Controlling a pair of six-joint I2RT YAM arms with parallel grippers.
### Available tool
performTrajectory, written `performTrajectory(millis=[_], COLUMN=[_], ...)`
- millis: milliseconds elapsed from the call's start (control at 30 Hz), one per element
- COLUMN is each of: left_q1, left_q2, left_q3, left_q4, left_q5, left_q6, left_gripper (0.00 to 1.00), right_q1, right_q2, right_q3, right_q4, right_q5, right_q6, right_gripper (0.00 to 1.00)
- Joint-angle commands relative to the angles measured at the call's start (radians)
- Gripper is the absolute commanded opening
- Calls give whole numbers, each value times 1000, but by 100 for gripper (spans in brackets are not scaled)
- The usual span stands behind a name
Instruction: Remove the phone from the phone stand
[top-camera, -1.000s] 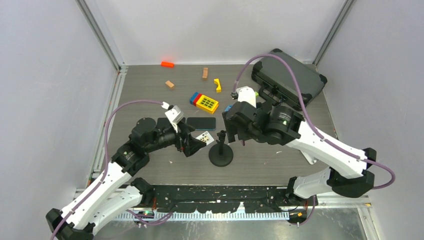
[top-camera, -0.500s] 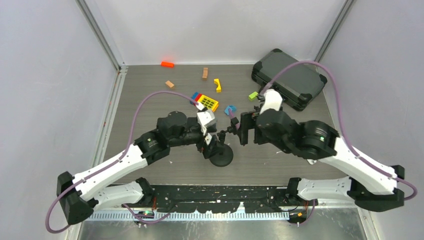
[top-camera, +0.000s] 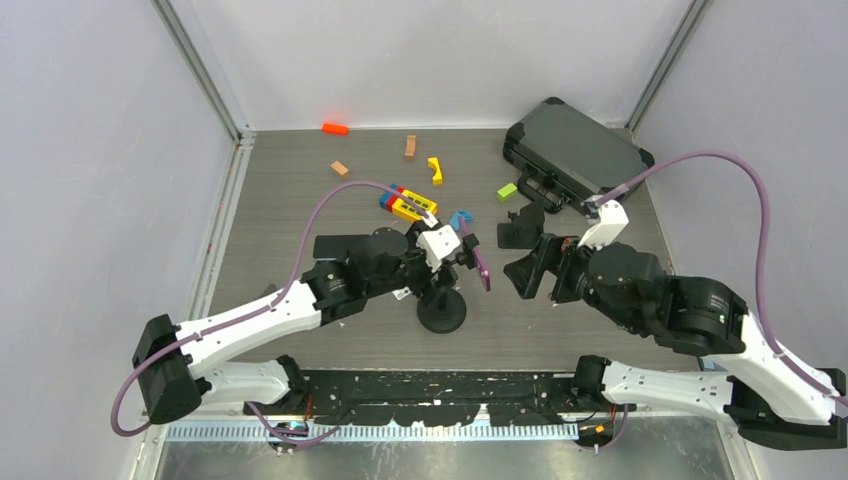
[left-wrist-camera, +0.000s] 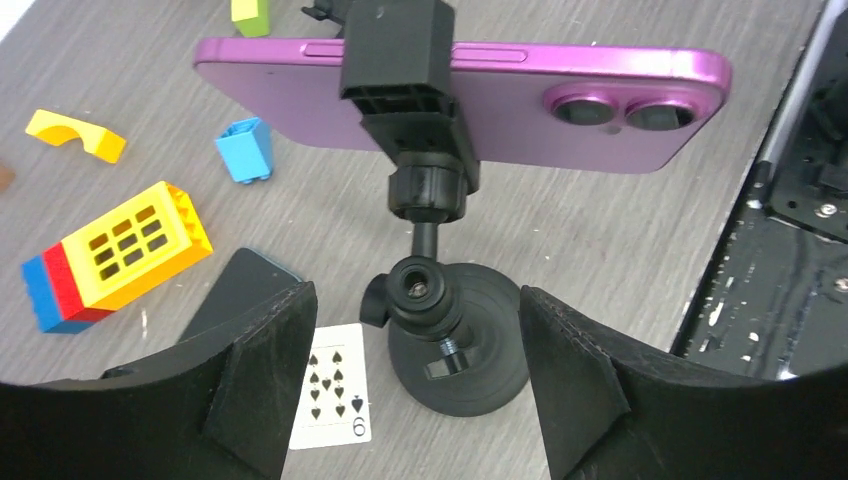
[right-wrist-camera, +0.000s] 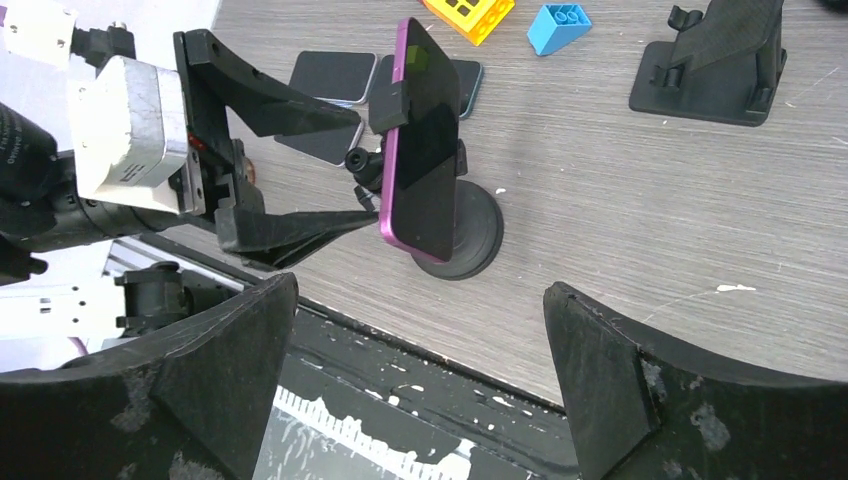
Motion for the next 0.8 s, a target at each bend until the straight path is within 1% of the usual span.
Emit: performTrajectory(millis=[0, 133, 300, 400, 567, 633, 767], left_q1=[-2, -2, -2, -2, -2, -2, -2], left_q2=[4, 13, 72, 104, 137, 146, 156], left_q3=[60, 61, 108, 123, 130, 128, 129], left_q4=[76, 93, 86, 91, 99, 103, 112], left_q5=[-66, -57, -8, -15, -23, -39, -64], left_q6=[50, 58, 70, 79, 103, 109, 106], left_gripper=[76, 75, 71, 68, 66, 64, 57], right_q1=[3, 3, 3, 3, 3, 3, 3], right_q2=[-22, -12, -1, -2, -6, -8, -12], right_q3=[-14, -21, -25, -29, -36, -35, -43], right_q4=[52, 48, 48, 47, 46, 44, 43], right_q5=[-7, -14, -22, -26, -34, -35, -31], right_q6=[40, 41, 46, 54, 58, 60, 64], right_gripper=[98, 98, 98, 98, 98, 98, 98])
